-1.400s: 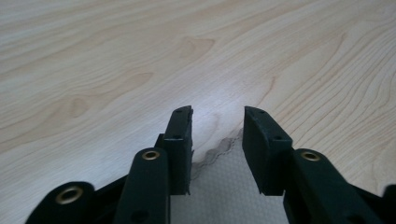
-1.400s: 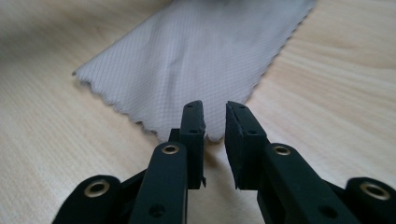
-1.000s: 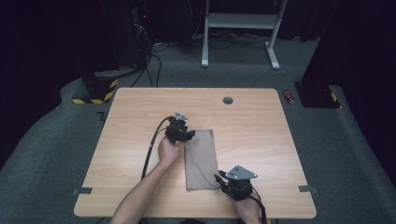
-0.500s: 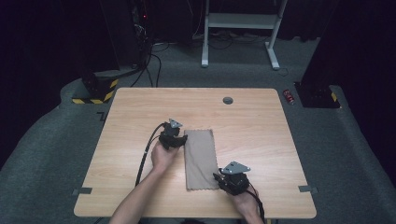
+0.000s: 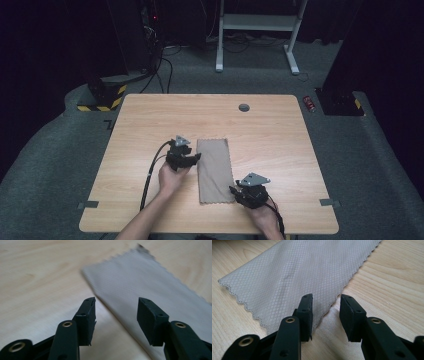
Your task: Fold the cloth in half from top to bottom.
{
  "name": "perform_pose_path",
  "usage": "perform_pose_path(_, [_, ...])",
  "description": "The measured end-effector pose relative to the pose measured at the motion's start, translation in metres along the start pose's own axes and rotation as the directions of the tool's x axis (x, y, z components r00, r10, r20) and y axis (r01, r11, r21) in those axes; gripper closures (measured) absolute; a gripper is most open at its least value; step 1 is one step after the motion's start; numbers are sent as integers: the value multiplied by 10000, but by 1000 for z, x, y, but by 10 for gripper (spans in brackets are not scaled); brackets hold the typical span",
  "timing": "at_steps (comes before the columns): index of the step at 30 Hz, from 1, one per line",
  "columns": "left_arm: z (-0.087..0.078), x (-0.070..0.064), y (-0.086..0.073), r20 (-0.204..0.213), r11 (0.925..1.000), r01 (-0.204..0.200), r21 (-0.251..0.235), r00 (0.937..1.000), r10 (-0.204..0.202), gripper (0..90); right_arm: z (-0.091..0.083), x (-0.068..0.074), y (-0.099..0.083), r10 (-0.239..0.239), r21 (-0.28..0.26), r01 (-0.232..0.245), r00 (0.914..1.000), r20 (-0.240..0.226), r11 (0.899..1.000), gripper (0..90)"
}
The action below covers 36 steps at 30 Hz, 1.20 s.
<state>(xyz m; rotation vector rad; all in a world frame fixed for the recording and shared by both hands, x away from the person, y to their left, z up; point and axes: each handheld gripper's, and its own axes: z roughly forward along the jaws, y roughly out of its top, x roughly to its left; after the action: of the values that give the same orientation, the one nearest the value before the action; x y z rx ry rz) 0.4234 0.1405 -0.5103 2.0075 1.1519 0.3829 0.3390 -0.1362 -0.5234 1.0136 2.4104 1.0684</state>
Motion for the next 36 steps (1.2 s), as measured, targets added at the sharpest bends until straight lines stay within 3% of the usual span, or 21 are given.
perform_pose_path(3, [-1, -11, -15, 169, 9998, -58, 211, 9998, 54, 481, 0, -1, 0, -48, 5, 48, 10000, -42, 10000, 629])
perform_pose_path(10, [-4, -21, -23, -579, 9954, -937, 213, 9938, 948, 469, 0, -1, 0, -92, -2, 92, 10000, 7, 10000, 608])
perform_pose_path(13, [-4, -19, -28, -593, 9959, -901, -114, 9942, 893, 430, 0, -1, 0, -5, 27, 4, 10000, 79, 10000, 579])
perform_pose_path(21, [-5, -19, -29, -870, 9979, -646, -86, 9942, 637, 369, 0, -2, 0, 13, 29, -13, 10000, 38, 10000, 566])
perform_pose_path(26, [-16, -22, -38, -705, 9985, -536, -151, 9961, 524, 393, 0, -3, 0, 20, 33, -20, 10000, -1, 10000, 555])
perform_pose_path(32, [-31, -41, -46, -106, 9984, -519, -213, 9986, 517, 393, 0, -6, 0, 168, -2, -169, 9996, -218, 9999, 553])
perform_pose_path(34, [-36, -54, -47, 107, 9964, -823, -223, 9965, 826, 393, -1, -5, -1, 111, 24, -111, 9998, -171, 9999, 552])
perform_pose_path(36, [-37, -58, -48, 124, 9953, -946, -184, 9954, 948, 392, -1, -5, -1, 9, 19, -8, 9999, -138, 10000, 553])
